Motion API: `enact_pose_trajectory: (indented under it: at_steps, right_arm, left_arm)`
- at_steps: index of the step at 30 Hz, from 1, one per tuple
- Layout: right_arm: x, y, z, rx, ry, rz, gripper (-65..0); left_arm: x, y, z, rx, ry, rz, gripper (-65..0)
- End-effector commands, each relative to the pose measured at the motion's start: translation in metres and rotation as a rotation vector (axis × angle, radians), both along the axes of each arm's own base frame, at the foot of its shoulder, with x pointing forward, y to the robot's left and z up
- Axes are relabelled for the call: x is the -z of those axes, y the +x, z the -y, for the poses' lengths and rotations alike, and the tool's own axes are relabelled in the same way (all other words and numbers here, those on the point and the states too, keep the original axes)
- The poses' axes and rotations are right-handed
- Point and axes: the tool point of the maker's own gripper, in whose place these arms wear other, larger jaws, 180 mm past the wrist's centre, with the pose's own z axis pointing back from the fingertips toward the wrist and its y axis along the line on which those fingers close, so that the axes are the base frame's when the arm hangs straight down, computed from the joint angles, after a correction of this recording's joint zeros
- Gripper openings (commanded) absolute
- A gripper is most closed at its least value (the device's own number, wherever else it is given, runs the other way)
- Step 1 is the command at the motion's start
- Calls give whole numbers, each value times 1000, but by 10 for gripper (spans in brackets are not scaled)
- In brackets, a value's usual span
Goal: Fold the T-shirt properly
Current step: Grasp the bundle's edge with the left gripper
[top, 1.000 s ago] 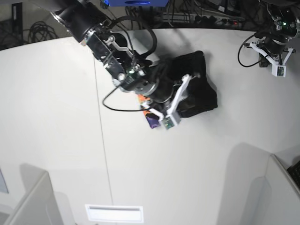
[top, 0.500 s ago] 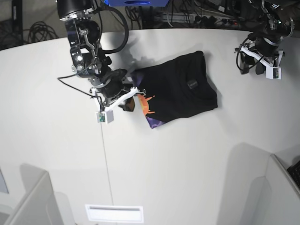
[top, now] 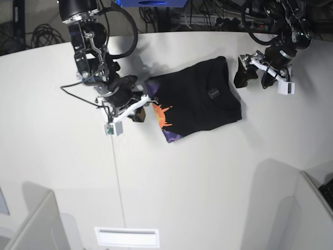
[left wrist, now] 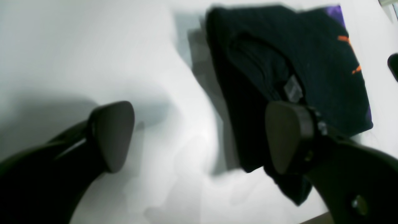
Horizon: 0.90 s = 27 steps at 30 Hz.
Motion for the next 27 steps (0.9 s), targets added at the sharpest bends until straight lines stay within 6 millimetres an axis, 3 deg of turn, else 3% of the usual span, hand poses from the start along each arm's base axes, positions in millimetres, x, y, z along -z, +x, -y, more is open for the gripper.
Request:
enact_pose_trajectory:
  at_steps: [1,6,10,15,19,23,27]
  right_arm:
    - [-14,8,-1,2,17,49,-650]
    - [-12,8,2,2,6,48,-650]
    - [-12,8,4,5,3,48,-650]
    - [-10,7,8,13,0,43,-650]
    - [-9,9,21,50,-6,40,-650]
    - [-4,8,46,119,-18,27,-650]
    - [2,4,72,191,-33,7,-650]
  left_arm:
    - [-12,13,6,15,-19,60,0]
    - [-10,27,29,38,-73,75,0]
    - [8,36,29,-41,-140,18,0]
    - [25,40,59,2,-198,-52,0]
    - [35,41,64,-2,-218,-85,-8]
    - [35,45,58,16,-196,-88,-298]
    - [44,47,73,149,-83,-152,-533]
